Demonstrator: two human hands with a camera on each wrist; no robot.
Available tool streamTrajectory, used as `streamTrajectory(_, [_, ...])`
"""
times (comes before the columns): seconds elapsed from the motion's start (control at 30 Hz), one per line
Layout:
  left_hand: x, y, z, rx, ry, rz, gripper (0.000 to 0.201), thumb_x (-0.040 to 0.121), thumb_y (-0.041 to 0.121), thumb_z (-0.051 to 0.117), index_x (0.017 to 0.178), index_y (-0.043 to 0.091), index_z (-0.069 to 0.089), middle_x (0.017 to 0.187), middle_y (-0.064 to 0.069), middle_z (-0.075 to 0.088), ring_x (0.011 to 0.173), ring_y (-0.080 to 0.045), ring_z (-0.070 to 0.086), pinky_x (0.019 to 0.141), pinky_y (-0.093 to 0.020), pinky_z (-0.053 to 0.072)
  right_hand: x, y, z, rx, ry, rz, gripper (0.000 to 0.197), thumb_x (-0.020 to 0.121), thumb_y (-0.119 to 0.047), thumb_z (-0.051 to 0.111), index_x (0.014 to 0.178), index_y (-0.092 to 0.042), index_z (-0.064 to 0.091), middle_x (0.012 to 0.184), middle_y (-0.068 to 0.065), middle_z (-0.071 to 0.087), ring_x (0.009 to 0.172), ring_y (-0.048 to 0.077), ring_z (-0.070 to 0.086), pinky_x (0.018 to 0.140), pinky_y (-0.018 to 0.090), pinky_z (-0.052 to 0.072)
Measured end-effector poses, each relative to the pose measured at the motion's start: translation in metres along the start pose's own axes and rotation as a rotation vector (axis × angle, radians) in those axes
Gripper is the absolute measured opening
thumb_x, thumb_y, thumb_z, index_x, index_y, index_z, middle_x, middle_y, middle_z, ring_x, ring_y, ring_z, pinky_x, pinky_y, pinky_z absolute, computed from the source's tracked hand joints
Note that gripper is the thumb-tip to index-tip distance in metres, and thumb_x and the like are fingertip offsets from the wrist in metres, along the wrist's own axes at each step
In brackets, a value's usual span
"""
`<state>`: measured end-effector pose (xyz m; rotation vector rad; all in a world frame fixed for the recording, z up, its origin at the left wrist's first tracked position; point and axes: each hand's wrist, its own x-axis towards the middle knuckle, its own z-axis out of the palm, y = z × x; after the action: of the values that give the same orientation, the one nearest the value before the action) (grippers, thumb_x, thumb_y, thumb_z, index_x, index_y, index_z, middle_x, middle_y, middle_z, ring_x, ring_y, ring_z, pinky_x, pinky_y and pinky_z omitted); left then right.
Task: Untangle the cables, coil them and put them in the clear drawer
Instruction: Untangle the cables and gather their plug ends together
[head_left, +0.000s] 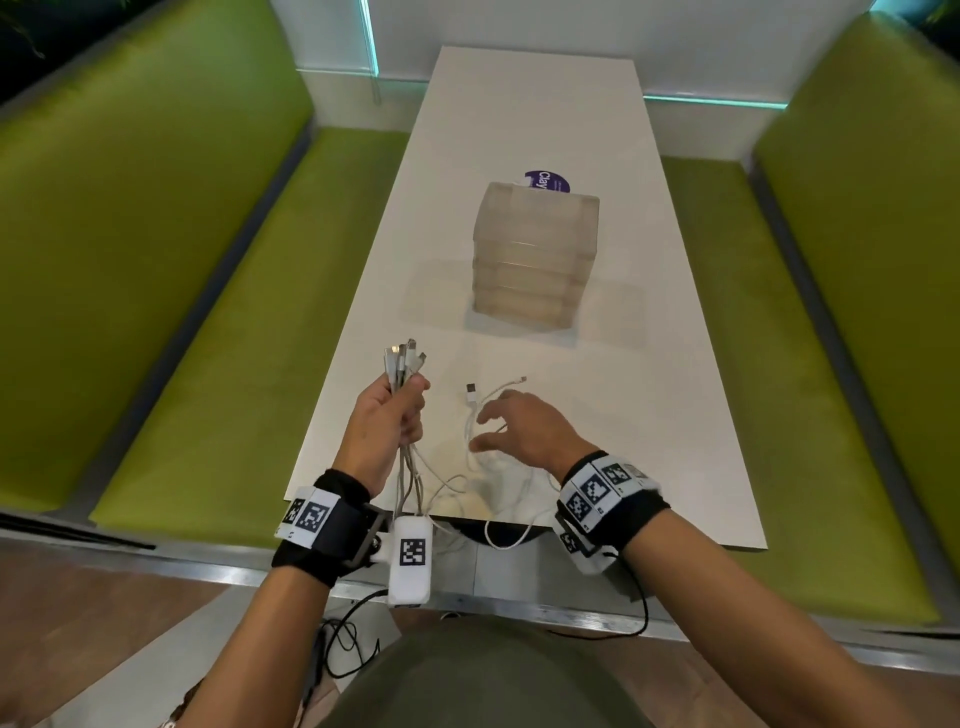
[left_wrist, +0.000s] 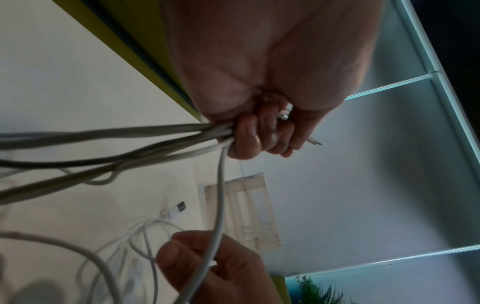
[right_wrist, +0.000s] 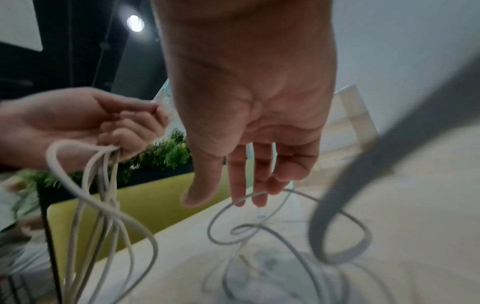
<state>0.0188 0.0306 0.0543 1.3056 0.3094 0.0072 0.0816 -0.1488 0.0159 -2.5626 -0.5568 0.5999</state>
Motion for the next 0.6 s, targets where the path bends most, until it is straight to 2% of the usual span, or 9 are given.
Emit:
streamTrajectory(0.03, [-0.001,-0.001,0.001,0.003,0.000,-0.010,0.017,0.098,0.014,0.047,0.082,0.011,0.053,0.053,0.008,0.031,0.046,-0.008,0.022,0.044,-0.021,0.019,0.003,-0.001,0.003,-0.060,-0.021,0.010,0.039,0.076,-0.047,0.071,0.104,-0.019,0.065,0.109,0.002,0.060,0.100,0.020,0.055,0.077,0.031,0.041])
streamTrajectory(0.1, [-0.002,-0.002,0.001,0.004,0.001,-0.030,0.020,0.099,0.015,0.046,0.081,0.011,0.052,0.053,0.007,0.034,0.045,-0.008,0.023,0.046,-0.022,0.019,0.007,0.000,0.008,-0.170,-0.059,0.014,0.028,0.080,-0.040,0.070,0.095,-0.016,0.066,0.101,0.003,0.065,0.095,0.022,0.059,0.070,0.029,0.037])
streamTrajectory(0.2, [-0.003,-0.002,-0.003,0.012,-0.005,-0.059,0.021,0.100,0.017,0.044,0.081,0.010,0.052,0.055,0.004,0.040,0.043,-0.007,0.025,0.044,-0.020,0.021,0.007,0.006,0.002,-0.158,-0.091,0.052,0.018,0.088,-0.029,0.063,0.090,-0.012,0.067,0.098,0.006,0.069,0.090,0.024,0.062,0.070,0.030,0.041])
streamTrajectory(0.27, [-0.003,-0.002,-0.004,0.035,-0.027,-0.070,0.022,0.100,0.017,0.043,0.082,0.009,0.052,0.058,0.001,0.047,0.041,-0.006,0.027,0.042,-0.018,0.023,0.000,0.008,-0.009,-0.060,-0.016,0.062,0.017,0.092,-0.026,0.056,0.091,-0.013,0.066,0.096,0.005,0.069,0.085,0.023,0.062,0.072,0.032,0.046])
streamTrajectory(0.33, [-0.002,-0.004,-0.004,0.065,-0.046,-0.078,0.022,0.100,0.017,0.042,0.083,0.009,0.052,0.061,-0.002,0.056,0.040,-0.007,0.028,0.042,-0.018,0.026,-0.009,0.008,-0.024,0.075,0.137,0.042,0.016,0.095,-0.025,0.051,0.093,-0.016,0.064,0.089,0.002,0.070,0.079,0.021,0.062,0.073,0.036,0.049])
streamTrajectory(0.4, [-0.001,-0.006,-0.002,0.092,-0.053,-0.094,0.022,0.101,0.017,0.043,0.084,0.008,0.054,0.064,-0.004,0.063,0.041,-0.008,0.030,0.043,-0.019,0.028,-0.022,0.001,-0.041,0.274,0.227,-0.003,0.014,0.096,-0.027,0.050,0.093,-0.021,0.062,0.082,-0.004,0.070,0.068,0.011,0.060,0.068,0.032,0.050])
streamTrajectory(0.47, [0.000,-0.008,0.003,0.102,-0.065,-0.108,0.022,0.100,0.018,0.044,0.086,0.007,0.056,0.067,-0.006,0.065,0.042,-0.009,0.032,0.043,-0.020,0.029,-0.035,-0.008,-0.055,0.452,0.219,-0.081,0.009,0.096,-0.023,0.052,0.097,-0.022,0.062,0.081,-0.004,0.069,0.060,0.003,0.056,0.062,0.019,0.048])
streamTrajectory(0.5, [0.000,-0.008,0.006,0.102,-0.076,-0.114,0.022,0.100,0.019,0.044,0.088,0.006,0.057,0.068,-0.006,0.064,0.043,-0.009,0.032,0.044,-0.020,0.029,-0.041,-0.013,-0.059,0.501,0.194,-0.121,0.010,0.096,-0.020,0.054,0.099,-0.021,0.063,0.082,-0.002,0.069,0.059,0.003,0.055,0.062,0.015,0.046])
streamTrajectory(0.6, [0.001,-0.009,0.012,0.063,-0.110,-0.134,0.024,0.100,0.021,0.045,0.095,0.004,0.061,0.067,-0.005,0.059,0.044,-0.008,0.031,0.044,-0.019,0.029,-0.052,-0.021,-0.060,0.527,0.078,-0.213,0.011,0.093,-0.016,0.059,0.100,-0.021,0.066,0.082,-0.002,0.068,0.062,0.006,0.053,0.065,0.014,0.046])
